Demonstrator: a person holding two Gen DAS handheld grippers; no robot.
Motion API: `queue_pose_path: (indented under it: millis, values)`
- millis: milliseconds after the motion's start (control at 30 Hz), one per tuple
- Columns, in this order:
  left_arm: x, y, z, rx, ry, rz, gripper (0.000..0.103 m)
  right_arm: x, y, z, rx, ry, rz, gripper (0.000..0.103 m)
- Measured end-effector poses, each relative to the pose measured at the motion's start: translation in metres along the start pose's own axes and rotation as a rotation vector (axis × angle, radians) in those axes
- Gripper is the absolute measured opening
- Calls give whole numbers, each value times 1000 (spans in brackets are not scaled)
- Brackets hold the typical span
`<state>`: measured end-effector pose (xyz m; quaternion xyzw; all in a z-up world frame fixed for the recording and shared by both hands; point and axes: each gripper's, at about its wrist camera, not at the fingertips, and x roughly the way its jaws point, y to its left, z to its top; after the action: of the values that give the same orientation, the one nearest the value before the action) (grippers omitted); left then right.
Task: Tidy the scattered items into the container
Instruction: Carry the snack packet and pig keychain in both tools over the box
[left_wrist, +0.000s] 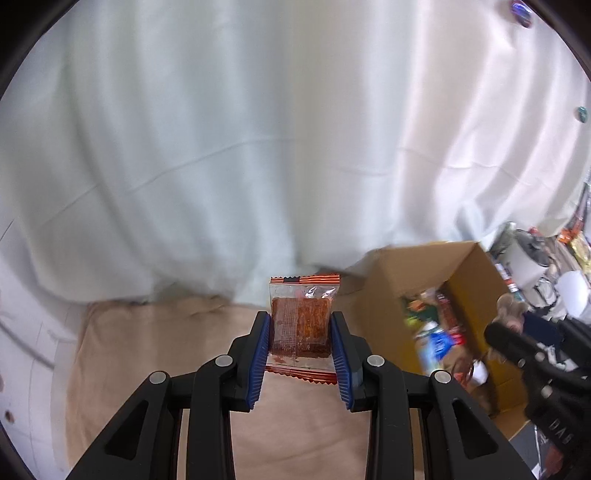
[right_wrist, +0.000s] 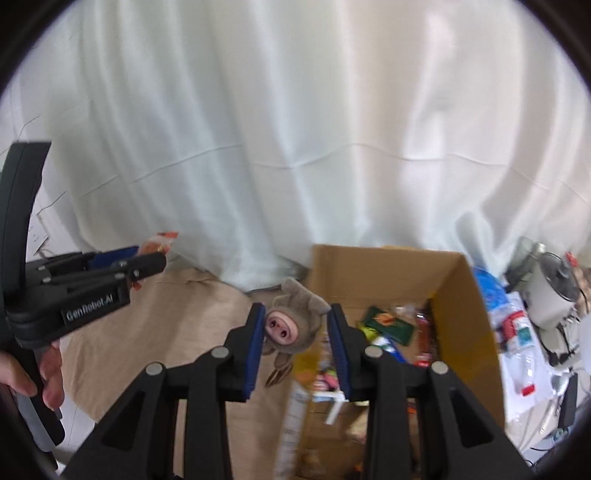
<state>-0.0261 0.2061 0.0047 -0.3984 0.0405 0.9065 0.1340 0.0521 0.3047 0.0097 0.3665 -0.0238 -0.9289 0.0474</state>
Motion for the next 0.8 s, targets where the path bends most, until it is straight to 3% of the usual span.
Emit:
queue_pose_path:
  millis: [367,800]
  values:
    - [23,-110,14,127,18,-140,33,-13,-76,-35,104,33,-96,38]
    - [72,-166,5,198,92,-175,33,17,-107,-66,166,114,-88,38]
